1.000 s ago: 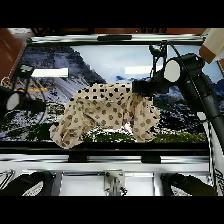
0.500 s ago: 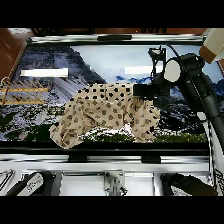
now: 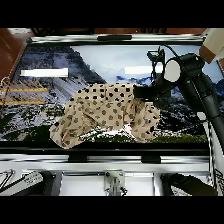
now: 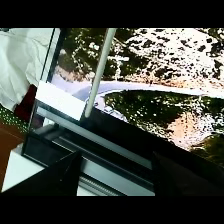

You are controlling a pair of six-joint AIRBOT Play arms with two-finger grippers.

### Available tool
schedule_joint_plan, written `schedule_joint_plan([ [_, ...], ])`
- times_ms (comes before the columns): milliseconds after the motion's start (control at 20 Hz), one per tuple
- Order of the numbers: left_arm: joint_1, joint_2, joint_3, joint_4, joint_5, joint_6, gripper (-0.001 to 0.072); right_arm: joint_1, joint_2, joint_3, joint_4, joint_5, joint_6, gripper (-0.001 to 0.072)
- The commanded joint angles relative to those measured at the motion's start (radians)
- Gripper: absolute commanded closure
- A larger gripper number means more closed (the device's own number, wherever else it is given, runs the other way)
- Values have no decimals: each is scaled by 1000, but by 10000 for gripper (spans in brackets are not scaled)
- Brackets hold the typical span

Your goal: Fold the shirts.

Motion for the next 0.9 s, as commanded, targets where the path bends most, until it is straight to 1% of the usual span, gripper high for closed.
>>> schedule_joint_plan([
  [0, 22, -70, 3, 8, 98, 194, 163, 0, -1, 0, -1, 47, -7, 658],
  [100, 36, -110, 4, 11, 120, 225, 162, 0, -1, 0, -4, 63, -7, 658],
  [400, 84, -239, 4, 36, 135, 225, 163, 0, -1, 0, -4, 56, -6, 658],
  [500, 90, -273, 4, 49, 171, 225, 164, 0, -1, 0, -3, 58, -4, 658],
  [650, 96, -311, 5, 49, 234, 225, 167, 1, -1, 0, -3, 74, 35, 658],
  [850, 103, -366, 5, 50, 235, 225, 193, 1, -1, 0, -2, 79, 70, 658],
])
